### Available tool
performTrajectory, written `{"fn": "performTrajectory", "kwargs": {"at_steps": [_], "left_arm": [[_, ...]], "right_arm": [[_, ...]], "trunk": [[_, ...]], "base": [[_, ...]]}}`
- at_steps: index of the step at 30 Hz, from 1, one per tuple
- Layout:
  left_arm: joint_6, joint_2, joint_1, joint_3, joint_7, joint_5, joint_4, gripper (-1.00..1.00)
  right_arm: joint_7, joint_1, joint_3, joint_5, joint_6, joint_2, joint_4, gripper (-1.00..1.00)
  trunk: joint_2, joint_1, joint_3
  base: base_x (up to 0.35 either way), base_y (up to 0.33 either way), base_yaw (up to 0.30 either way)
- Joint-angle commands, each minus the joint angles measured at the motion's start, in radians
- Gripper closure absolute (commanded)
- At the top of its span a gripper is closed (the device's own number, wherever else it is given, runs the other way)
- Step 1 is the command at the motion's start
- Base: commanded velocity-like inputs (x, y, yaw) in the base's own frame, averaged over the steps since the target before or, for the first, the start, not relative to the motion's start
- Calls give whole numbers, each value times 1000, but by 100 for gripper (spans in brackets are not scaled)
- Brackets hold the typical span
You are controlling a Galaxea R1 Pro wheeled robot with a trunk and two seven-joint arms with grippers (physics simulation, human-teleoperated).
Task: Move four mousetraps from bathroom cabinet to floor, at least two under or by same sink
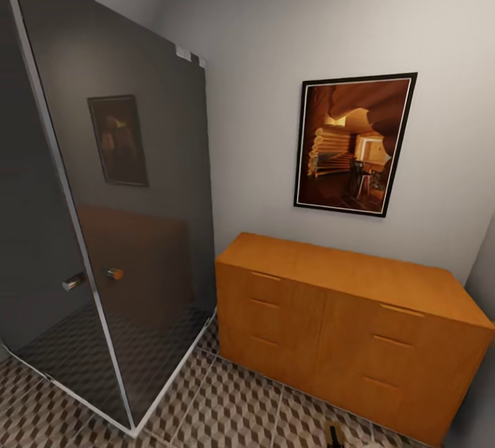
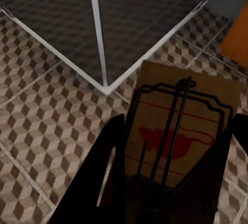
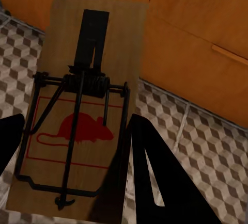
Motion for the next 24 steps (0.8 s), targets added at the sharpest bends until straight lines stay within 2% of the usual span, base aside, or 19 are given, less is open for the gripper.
{"fn": "performTrajectory", "kwargs": {"at_steps": [1, 24], "left_arm": [[-2, -1, 0, -7, -1, 6, 2, 100], [1, -1, 0, -7, -8, 4, 2, 100]], "right_arm": [[-6, -1, 8, 3, -5, 0, 4, 100], [-8, -1, 6, 3, -5, 0, 4, 100]], "trunk": [[-1, 0, 0], [-1, 0, 0]], "base": [[0, 0, 300], [0, 0, 300]]}}
